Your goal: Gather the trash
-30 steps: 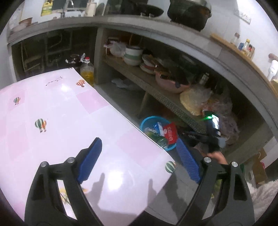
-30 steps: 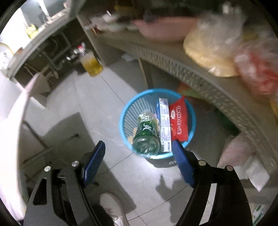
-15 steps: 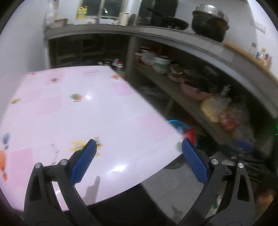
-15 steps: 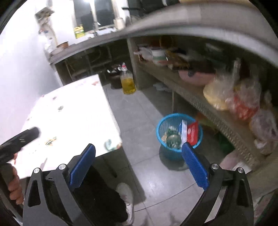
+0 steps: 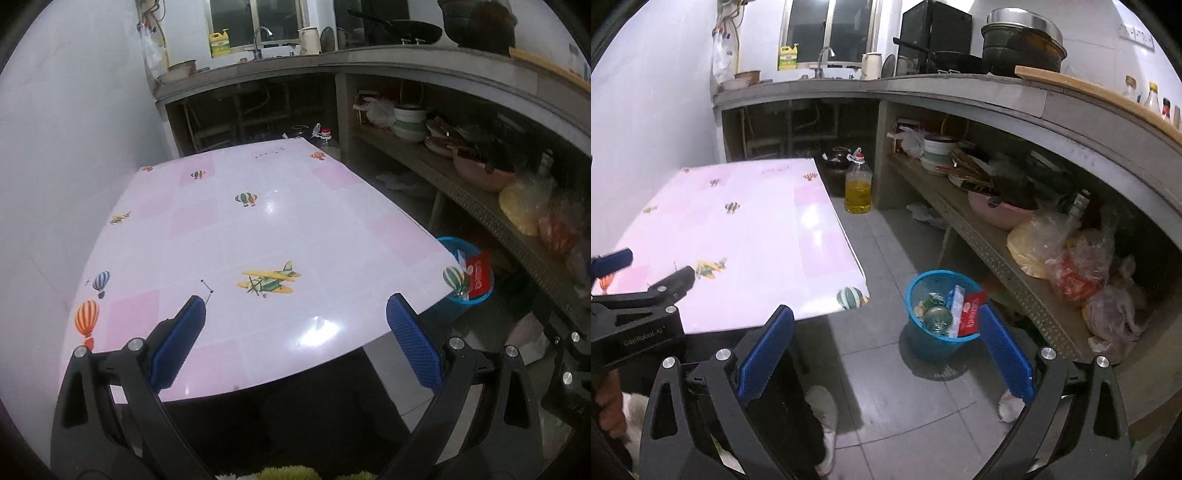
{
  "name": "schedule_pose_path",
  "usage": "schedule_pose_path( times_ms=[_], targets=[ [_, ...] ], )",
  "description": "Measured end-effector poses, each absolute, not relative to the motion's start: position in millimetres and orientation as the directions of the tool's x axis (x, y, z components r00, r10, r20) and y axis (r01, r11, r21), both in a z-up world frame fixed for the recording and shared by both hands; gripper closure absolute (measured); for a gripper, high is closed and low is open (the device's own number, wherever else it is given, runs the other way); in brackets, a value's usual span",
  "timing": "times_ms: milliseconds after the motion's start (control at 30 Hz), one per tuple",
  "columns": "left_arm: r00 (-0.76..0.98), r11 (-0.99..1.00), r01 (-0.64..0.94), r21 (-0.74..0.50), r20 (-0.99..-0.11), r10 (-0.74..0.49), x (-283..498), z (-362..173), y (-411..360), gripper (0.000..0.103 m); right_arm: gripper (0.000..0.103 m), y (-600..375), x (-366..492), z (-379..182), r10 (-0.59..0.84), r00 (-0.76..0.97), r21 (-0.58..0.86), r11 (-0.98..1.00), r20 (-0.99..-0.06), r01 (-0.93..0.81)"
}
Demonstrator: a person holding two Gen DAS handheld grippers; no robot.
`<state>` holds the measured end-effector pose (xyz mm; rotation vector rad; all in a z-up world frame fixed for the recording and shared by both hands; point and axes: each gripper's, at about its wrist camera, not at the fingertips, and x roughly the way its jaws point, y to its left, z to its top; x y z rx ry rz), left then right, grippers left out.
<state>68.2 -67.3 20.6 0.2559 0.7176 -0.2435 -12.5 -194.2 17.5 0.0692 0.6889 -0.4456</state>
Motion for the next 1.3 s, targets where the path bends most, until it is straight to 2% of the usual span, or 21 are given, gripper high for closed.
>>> schedule_pose_path(
  times_ms=[500, 1300],
  targets=[
    [0.728, 0.964, 0.23, 0.133, -0.681, -0.08, 70, 24, -58, 0.009, 0.007, -208, -19, 7, -0.412, 0.629, -0.101, 0.877, -0.659, 0.469],
    [0.713, 0.961, 0.229, 0.153, -0.698, -0.059, 76, 15, -65, 0.009, 0.007, -216, -11, -1, -0.409, 0.617, -0.102, 0.877, -0.673, 0.47]
  ],
)
